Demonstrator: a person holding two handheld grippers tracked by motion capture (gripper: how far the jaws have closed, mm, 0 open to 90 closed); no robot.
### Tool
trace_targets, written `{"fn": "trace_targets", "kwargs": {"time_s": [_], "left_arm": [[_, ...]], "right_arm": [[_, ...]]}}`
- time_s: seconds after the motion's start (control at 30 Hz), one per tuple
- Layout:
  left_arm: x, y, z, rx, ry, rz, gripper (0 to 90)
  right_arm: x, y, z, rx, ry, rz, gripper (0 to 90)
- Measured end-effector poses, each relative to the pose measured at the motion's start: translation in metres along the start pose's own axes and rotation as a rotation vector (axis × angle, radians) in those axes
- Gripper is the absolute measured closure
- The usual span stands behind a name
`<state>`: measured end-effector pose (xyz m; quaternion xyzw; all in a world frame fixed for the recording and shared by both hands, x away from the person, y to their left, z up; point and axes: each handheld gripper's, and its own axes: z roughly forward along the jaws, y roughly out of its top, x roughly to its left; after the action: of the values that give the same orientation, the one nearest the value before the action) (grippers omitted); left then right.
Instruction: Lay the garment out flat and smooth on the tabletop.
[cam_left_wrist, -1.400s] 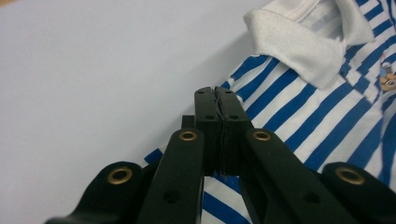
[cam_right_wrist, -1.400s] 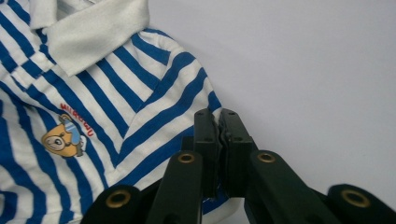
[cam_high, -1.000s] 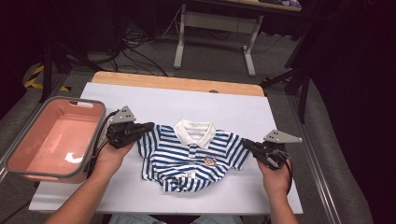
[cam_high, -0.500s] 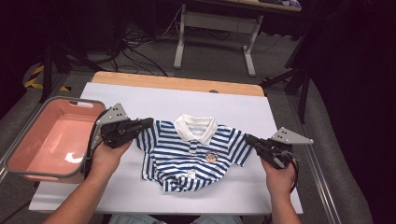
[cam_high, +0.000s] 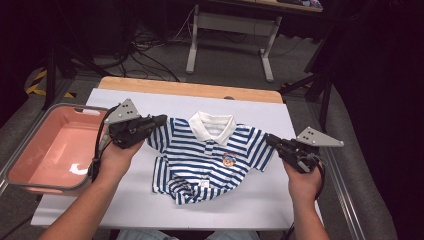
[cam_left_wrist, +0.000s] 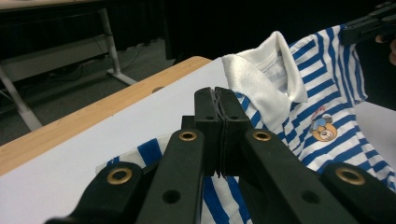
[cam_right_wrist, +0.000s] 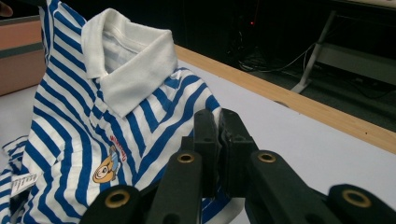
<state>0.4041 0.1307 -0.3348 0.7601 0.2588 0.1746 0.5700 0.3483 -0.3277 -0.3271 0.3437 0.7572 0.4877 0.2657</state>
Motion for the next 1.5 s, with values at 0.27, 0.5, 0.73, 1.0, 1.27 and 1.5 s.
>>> {"fn": "trace_targets", "kwargs": {"time_s": [0.27,0.5,0.73,1.0,1.27,1.5], "left_arm": [[0.022,0.012,0.028,0.025,0.054,-0.011,88.8],[0.068,0.024,0.079,0.084,0.112,-0.095,88.5],[0.096,-0.007,0.110,0.188,0.176,-0.317,38.2],[0.068,-0.037,0.090,0.235,0.071,-0.277,28.7],[0.031,-0.046,0.068,0.260,-0.020,-0.200,30.2],[0.010,-0.049,0.042,0.214,-0.076,-0.139,30.7]], "right_arm": [[-0.021,0.016,0.024,0.032,-0.012,0.027,86.9],[-0.062,0.027,0.063,0.083,-0.071,0.091,87.1],[-0.099,0.001,0.113,0.264,-0.240,0.241,37.3],[-0.056,-0.015,0.104,0.267,-0.097,0.149,33.2],[0.006,-0.015,0.103,0.259,0.092,0.016,36.0],[0.043,-0.009,0.107,0.253,0.194,-0.050,40.8]]}}
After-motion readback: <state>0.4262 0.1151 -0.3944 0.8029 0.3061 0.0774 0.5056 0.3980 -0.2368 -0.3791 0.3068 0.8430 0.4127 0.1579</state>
